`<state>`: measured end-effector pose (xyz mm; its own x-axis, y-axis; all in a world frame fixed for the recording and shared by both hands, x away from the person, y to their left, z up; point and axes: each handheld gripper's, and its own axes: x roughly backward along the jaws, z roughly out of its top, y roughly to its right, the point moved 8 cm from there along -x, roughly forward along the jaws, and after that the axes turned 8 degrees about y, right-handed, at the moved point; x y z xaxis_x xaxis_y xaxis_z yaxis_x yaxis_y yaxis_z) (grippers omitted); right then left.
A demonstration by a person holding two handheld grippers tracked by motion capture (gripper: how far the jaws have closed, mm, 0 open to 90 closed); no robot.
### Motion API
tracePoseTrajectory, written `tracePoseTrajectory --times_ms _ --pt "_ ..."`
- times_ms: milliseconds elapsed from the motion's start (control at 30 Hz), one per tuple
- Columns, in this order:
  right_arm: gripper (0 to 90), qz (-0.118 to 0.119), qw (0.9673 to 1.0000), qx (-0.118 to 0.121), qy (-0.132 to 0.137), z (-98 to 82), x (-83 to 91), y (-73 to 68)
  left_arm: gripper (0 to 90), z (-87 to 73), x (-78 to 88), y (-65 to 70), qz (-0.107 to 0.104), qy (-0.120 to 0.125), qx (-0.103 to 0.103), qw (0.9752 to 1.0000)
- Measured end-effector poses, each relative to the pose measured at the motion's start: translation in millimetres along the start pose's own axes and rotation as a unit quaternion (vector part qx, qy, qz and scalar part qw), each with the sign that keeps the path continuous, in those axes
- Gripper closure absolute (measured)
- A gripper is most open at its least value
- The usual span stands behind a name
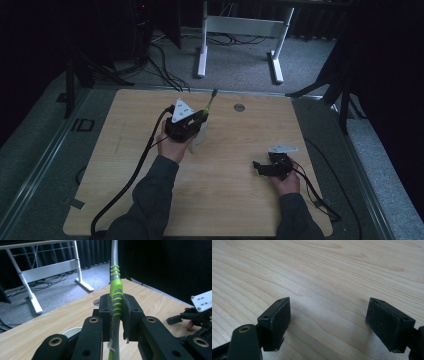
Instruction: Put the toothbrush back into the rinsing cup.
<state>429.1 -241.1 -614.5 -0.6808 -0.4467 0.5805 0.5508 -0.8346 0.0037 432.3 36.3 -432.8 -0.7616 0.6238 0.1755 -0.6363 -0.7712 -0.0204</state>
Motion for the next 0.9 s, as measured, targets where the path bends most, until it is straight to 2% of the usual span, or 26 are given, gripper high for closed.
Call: tracePoseTrajectory --times_ms 267,633,900 --pt "19.6 0.0 1.0 0.0 0.0 0.0 0.0 0.0 79.7 -2.0 3.0 -5.3 0.001 0.017 0.008 0.9998" --pt "19.6 0.0 1.0 0.0 0.0 0.0 0.0 0.0 79.7 0.8 3.7 -4.8 -0.002 0.032 0.001 0.9995" --pt "19.6 0.0 1.0 0.0 0.0 0.0 0.0 0.0 79.7 -1.3 5.3 -8.8 0.001 0.042 0.007 0.9991"
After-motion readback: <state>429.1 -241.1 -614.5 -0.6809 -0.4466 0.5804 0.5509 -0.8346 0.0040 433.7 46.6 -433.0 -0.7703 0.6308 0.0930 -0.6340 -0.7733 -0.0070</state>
